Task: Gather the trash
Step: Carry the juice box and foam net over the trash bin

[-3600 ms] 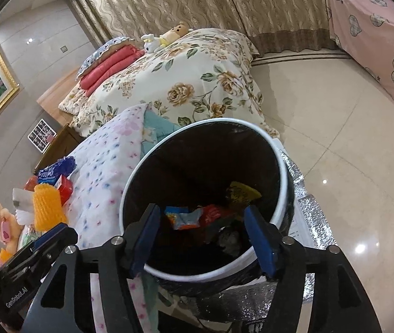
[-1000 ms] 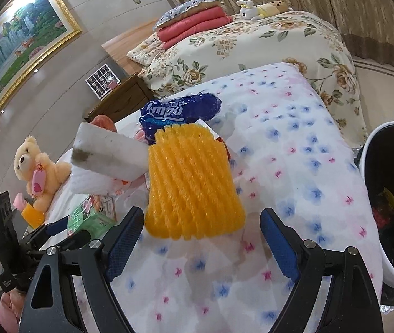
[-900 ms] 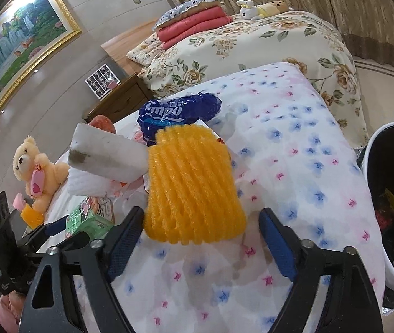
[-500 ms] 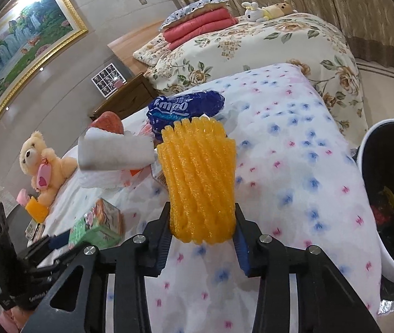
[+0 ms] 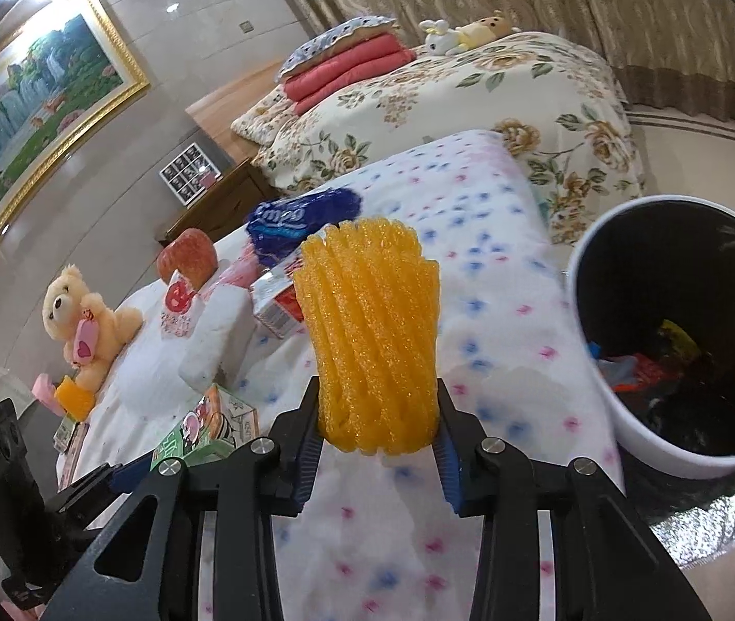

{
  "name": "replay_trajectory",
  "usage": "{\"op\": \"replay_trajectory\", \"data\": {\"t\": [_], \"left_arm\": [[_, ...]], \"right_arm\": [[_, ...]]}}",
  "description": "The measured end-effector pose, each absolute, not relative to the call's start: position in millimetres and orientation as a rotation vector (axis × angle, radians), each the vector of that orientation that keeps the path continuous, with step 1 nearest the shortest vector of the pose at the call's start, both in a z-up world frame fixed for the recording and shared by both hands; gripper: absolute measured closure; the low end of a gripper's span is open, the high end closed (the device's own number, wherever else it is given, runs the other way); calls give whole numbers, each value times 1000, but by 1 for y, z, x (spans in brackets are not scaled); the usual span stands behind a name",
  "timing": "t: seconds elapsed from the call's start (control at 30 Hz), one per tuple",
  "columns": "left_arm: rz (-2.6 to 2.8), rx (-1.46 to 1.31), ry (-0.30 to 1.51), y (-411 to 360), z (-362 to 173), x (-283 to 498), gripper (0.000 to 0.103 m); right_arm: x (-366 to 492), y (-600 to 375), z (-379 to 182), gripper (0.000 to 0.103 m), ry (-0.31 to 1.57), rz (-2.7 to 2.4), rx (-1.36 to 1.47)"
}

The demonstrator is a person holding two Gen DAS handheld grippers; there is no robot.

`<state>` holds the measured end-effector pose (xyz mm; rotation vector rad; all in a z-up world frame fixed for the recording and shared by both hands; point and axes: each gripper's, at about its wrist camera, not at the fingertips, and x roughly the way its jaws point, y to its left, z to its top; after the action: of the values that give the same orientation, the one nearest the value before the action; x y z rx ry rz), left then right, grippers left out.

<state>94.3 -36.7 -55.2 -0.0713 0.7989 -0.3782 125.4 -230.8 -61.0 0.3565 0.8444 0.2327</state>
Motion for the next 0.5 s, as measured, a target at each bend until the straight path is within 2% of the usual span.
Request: {"op": "replay_trajectory", "data": {"t": [0.5], "left_arm": [[-410, -32, 796, -90, -51, 104, 43]], "right_arm": [[100, -288, -59, 65, 817, 135, 409]]}}
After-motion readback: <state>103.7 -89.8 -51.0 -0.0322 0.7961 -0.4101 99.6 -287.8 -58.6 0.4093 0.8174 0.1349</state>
